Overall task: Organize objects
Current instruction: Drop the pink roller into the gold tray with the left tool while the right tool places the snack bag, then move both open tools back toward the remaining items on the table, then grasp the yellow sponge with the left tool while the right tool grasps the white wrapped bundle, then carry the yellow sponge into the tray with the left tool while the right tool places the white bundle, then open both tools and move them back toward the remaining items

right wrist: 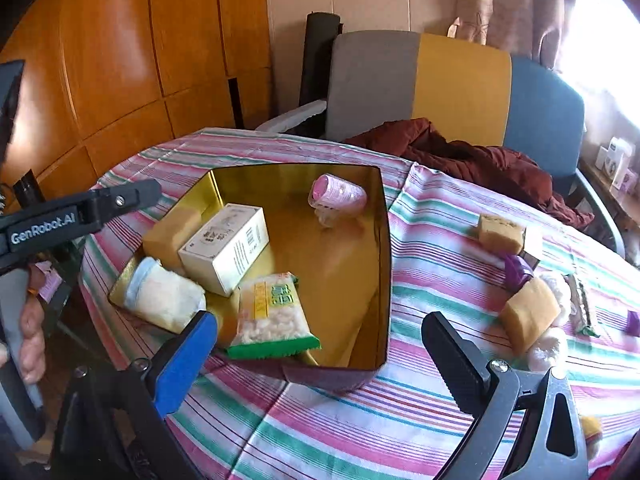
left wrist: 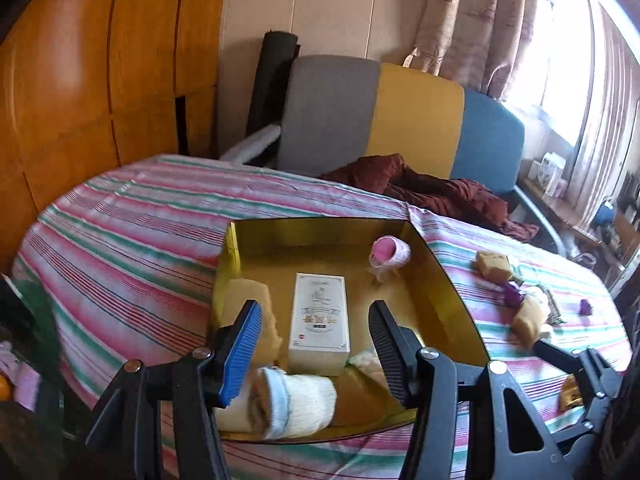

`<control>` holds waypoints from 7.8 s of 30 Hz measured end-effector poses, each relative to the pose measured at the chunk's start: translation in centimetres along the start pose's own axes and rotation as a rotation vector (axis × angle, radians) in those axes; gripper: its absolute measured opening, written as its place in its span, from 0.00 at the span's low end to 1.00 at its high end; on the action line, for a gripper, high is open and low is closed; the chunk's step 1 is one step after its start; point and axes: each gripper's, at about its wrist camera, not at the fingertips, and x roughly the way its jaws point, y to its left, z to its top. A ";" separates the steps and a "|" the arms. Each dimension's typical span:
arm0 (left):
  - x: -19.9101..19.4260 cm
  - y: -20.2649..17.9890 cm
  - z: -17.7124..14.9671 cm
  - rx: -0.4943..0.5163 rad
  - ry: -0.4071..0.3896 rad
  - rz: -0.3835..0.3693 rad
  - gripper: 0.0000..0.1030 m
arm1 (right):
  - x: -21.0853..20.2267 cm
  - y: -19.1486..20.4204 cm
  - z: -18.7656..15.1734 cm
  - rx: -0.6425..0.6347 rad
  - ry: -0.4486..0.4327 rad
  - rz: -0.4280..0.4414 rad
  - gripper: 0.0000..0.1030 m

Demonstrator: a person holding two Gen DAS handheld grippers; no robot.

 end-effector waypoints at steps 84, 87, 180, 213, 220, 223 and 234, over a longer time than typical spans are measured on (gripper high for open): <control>19.7 -33.3 -2.3 0.413 0.562 -0.498 0.55 | -3.8 -35.9 -5.3 0.779 0.100 -0.273 1.00; 18.7 -31.7 -2.6 0.381 0.516 -0.529 0.52 | -3.6 -35.7 -5.3 0.758 0.105 -0.281 1.00; 0.8 2.8 -1.7 -0.158 0.104 -0.314 0.51 | 5.0 -2.7 4.8 0.107 0.187 0.170 0.42; 4.3 1.8 -2.8 -0.214 0.232 -0.280 0.81 | 3.0 -3.8 2.0 0.191 0.186 0.148 0.88; 2.8 1.2 -3.3 -0.096 0.187 -0.080 0.56 | 2.9 -3.9 1.4 0.202 0.194 0.147 0.89; 3.3 -0.3 -4.1 -0.002 0.191 -0.028 0.55 | 3.1 -4.0 1.2 0.204 0.200 0.144 0.89; 5.5 -2.0 -3.4 0.093 0.189 0.049 0.62 | 3.0 -3.9 0.9 0.205 0.206 0.146 0.89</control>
